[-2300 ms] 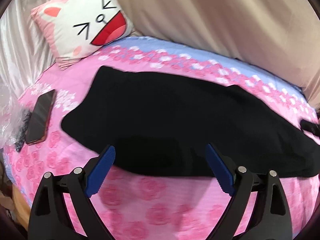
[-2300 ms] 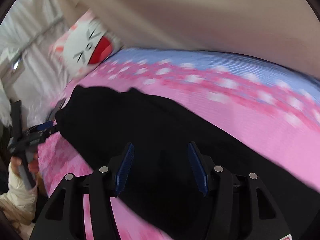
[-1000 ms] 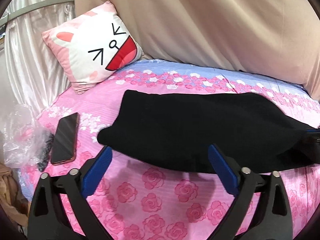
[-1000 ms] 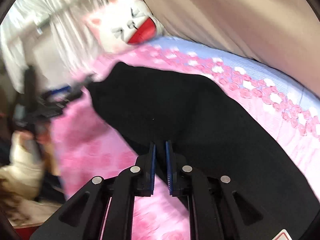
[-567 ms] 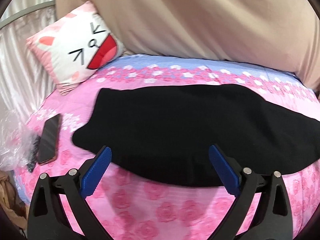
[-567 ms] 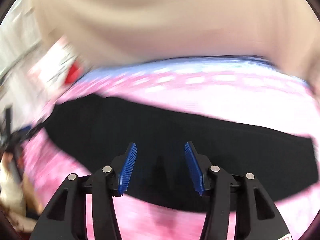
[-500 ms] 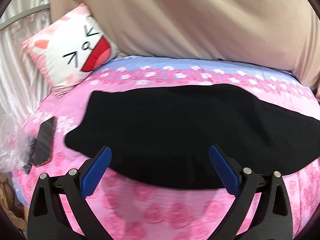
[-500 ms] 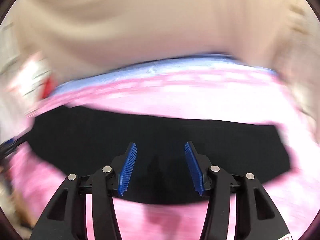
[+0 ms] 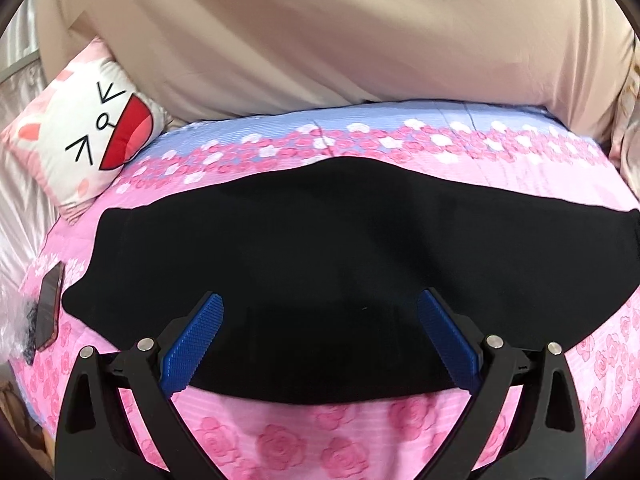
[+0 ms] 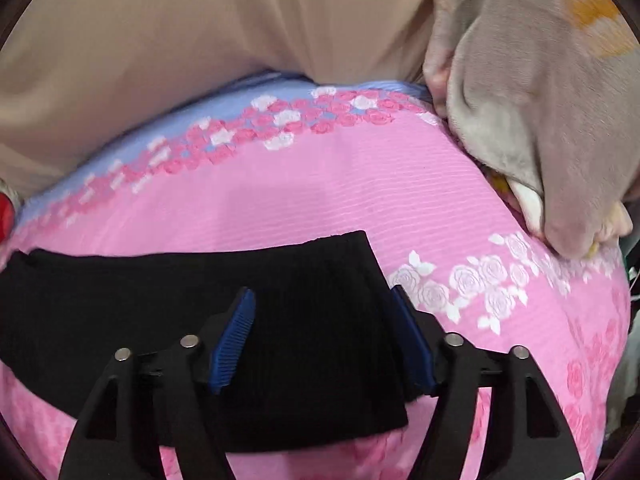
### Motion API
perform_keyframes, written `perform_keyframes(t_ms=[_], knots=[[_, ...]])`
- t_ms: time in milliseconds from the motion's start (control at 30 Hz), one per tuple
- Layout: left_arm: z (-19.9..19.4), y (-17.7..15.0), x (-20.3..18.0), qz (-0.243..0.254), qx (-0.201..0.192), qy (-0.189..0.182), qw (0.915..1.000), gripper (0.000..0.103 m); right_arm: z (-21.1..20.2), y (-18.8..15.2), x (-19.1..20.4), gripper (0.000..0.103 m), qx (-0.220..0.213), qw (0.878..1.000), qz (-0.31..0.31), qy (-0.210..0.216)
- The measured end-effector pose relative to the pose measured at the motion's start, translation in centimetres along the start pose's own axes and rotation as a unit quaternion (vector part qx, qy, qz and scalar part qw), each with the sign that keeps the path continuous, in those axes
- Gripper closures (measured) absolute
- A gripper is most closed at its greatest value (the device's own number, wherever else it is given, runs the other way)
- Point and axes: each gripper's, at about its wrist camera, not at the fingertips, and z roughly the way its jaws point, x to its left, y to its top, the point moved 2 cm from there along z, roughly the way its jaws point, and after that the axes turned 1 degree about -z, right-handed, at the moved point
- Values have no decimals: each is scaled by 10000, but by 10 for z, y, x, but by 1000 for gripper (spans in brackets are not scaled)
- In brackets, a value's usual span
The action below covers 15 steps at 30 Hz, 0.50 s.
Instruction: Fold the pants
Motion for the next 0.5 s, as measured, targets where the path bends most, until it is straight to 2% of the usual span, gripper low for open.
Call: perform_keyframes(t_ms=[33,67,100,167,233,300,333,367,400,433,467,500], knots=[[3,1,-4,31,27,-5,10000,7,9,0,0,64,113,9999,-22,91],[5,3,-7,46,44,2,10000,7,14,0,1,85,208,9996,-19,182],[8,5,-10,67,65,37,9999,7,12,2,4,94,171,9994,-19,295],[12,8,-13,82,62,104,9999,7,-14,13,11,96,-189,9995,-166,191],[15,9,-13,72,60,138,9999,7,-38,26,-1,96,-654,9975,43,277],[21,9,-13,45,75,195,9998,7,-31,31,-21,96,-537,9980,283,160],[24,8,-11,20,72,219,9997,7,-10,25,-29,93,-199,9993,302,-4],[27,7,-10,-16,84,243,9997,7,7,17,-33,81,108,9995,279,-60],[32,6,-8,-60,124,291,9995,7,22,5,-34,78,283,9992,285,-46],[36,3,-4,-98,184,341,9992,7,14,1,-33,73,10,9994,341,-101],[40,1,0,-144,255,388,9988,7,6,0,-30,72,-52,9991,371,-182],[41,0,3,-164,289,406,9986,7,-9,-1,-25,71,-256,9980,399,-416]])
